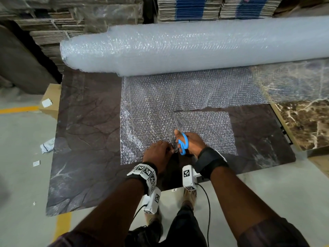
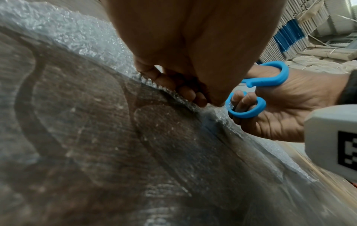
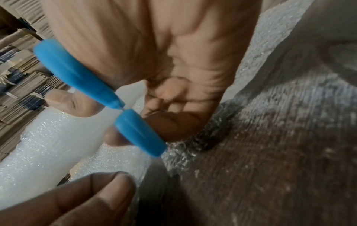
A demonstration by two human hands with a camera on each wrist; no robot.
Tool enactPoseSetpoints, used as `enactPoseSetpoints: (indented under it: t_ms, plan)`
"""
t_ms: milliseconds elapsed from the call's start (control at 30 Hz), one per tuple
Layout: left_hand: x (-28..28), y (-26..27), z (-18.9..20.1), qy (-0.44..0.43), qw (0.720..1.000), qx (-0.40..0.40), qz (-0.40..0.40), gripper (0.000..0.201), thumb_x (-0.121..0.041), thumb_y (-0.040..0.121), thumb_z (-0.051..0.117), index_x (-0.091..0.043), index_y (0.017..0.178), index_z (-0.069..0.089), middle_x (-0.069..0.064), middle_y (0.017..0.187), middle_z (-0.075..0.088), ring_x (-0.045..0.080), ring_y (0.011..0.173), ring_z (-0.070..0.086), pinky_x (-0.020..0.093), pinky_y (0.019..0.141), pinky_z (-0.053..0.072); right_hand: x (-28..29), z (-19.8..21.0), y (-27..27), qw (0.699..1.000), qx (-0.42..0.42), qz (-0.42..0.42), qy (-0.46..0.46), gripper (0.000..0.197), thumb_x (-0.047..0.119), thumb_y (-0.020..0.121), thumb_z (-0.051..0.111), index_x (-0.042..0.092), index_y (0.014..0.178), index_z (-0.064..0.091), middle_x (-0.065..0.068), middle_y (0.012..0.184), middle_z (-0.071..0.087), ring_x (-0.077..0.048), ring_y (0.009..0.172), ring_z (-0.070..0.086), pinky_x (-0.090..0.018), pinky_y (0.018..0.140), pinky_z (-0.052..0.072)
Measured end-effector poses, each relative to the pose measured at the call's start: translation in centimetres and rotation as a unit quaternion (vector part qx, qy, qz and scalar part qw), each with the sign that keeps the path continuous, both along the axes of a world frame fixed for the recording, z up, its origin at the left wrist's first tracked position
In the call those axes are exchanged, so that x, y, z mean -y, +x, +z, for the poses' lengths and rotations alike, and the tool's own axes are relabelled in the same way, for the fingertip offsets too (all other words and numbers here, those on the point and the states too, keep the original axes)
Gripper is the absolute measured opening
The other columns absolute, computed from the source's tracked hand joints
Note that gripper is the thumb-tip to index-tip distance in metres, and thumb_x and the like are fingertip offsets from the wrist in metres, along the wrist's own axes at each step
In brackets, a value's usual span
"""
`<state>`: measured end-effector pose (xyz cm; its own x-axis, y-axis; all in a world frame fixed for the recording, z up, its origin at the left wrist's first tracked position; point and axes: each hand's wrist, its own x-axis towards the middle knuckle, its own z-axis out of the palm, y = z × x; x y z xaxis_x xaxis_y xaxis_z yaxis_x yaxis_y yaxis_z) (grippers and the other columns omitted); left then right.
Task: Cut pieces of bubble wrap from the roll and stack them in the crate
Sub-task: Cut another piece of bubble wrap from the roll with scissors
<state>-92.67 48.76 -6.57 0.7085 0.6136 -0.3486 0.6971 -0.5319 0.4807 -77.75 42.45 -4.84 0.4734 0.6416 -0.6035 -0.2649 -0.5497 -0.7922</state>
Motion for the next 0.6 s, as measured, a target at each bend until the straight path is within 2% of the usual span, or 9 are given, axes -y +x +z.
enactPoseSetpoints:
  t_ms: [67,133,233,333,400,467,600]
  plan:
    - [0.0,0.0,-0.1,-0.001,1.000,0.003,0.002,0.032,-0.046,0.096,0.048,-0.019,0.111,0.057,0.007,0.117,0.057,0.029,0.113,0.051,0.041,0.088,0.043,0.0,-0.4,0.0,1.000,0.014,0.006,0.003,0.069,0.072,0.053,0.074,0.006,0.073,0.069,-0.009,0.061,0.064,-0.023,0.056,0.059,-0.036,0.062,0.053]
    - [0.0,0.0,-0.2,0.000,1.000,0.007,0.003,0.031,-0.046,0.096,0.049,-0.019,0.109,0.057,0.006,0.116,0.058,0.029,0.112,0.052,0.041,0.087,0.044,0.2,-0.7,-0.1,1.000,0.024,0.013,0.009,0.079,0.074,0.050,0.074,0.000,0.077,0.070,-0.008,0.059,0.065,-0.022,0.055,0.060,-0.038,0.064,0.054]
    - [0.0,0.0,-0.2,-0.002,1.000,0.006,0.006,0.031,-0.046,0.096,0.048,-0.020,0.109,0.058,0.005,0.115,0.058,0.028,0.111,0.052,0.041,0.087,0.044,0.6,-0.5,-0.1,0.999,0.019,0.025,0.008,0.087,0.073,0.054,0.074,-0.008,0.085,0.067,-0.009,0.062,0.065,-0.023,0.058,0.061,-0.038,0.064,0.054]
    - [0.0,0.1,-0.2,-0.005,1.000,0.008,0.008,0.029,-0.045,0.096,0.049,-0.020,0.108,0.058,0.006,0.114,0.058,0.028,0.110,0.052,0.040,0.086,0.044,0.8,0.1,0.1,0.999,-0.002,0.032,-0.007,0.075,0.073,0.065,0.068,0.001,0.083,0.068,-0.012,0.065,0.066,-0.023,0.057,0.062,-0.031,0.058,0.054]
    - [0.0,0.1,-0.1,-0.007,1.000,0.009,0.010,0.029,-0.046,0.096,0.049,-0.021,0.107,0.058,0.005,0.114,0.059,0.028,0.110,0.052,0.041,0.087,0.045,0.7,0.4,0.3,0.999,-0.028,0.030,-0.013,0.079,0.079,0.061,0.069,0.003,0.083,0.068,-0.014,0.067,0.066,-0.026,0.059,0.063,-0.039,0.066,0.056]
    - [0.0,0.1,0.0,-0.006,1.000,0.004,0.011,0.028,-0.047,0.095,0.049,-0.023,0.107,0.058,0.003,0.115,0.058,0.027,0.111,0.051,0.042,0.089,0.046,0.5,0.8,0.3,0.999,-0.037,0.030,-0.009,0.081,0.080,0.056,0.070,0.004,0.083,0.067,-0.014,0.067,0.064,-0.026,0.061,0.062,-0.043,0.069,0.056]
    - [0.0,0.0,-0.2,-0.007,1.000,0.001,0.008,0.028,-0.047,0.096,0.049,-0.023,0.106,0.057,0.002,0.115,0.057,0.026,0.111,0.050,0.042,0.089,0.046,-0.1,2.1,0.5,0.998,-0.048,0.029,0.001,0.067,0.068,0.066,0.066,0.003,0.080,0.063,-0.013,0.064,0.060,-0.023,0.053,0.057,-0.030,0.055,0.051]
